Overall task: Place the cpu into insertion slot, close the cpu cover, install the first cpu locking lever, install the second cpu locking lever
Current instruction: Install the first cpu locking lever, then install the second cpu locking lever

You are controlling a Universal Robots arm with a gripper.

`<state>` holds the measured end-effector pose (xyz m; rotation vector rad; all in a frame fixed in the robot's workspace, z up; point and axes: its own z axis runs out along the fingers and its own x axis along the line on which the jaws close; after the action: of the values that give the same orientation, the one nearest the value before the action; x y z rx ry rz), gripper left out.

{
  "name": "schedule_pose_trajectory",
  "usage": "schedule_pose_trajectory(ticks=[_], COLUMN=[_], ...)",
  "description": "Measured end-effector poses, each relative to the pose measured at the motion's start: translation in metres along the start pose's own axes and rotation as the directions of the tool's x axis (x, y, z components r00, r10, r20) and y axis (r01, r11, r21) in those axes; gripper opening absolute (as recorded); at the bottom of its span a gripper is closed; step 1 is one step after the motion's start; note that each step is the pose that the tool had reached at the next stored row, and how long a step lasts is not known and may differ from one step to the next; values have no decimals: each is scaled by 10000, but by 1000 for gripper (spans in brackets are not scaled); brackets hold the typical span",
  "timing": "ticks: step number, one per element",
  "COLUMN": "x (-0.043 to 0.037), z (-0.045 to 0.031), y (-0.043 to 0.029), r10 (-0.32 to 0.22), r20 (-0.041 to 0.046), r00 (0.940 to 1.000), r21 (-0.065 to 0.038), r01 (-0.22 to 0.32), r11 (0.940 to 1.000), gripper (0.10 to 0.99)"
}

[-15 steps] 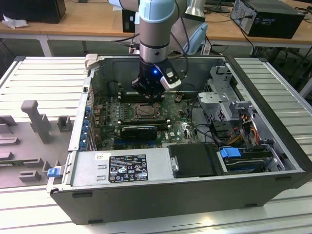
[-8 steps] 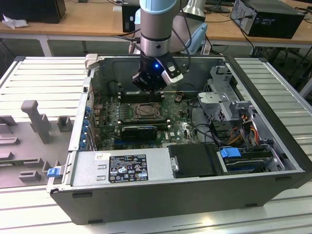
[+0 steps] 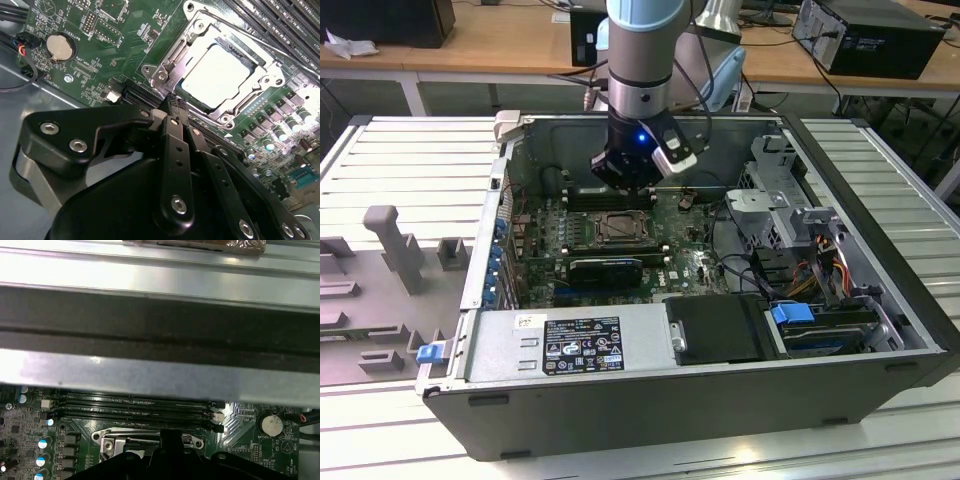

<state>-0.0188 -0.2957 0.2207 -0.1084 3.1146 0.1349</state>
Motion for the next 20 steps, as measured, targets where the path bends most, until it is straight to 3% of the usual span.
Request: schedule_pose_trajectory(ticks=[12,15,20], x=[4,8,5], z=[-5,-10,-107], y=[-57,-107,-100], r10=[0,1,-1], r20=[0,1,-4], r00=[10000,10000,10000], r21=[1,0,75], r01=[0,-1,1], r11=[10000,10000,10000], gripper=[106,106,106])
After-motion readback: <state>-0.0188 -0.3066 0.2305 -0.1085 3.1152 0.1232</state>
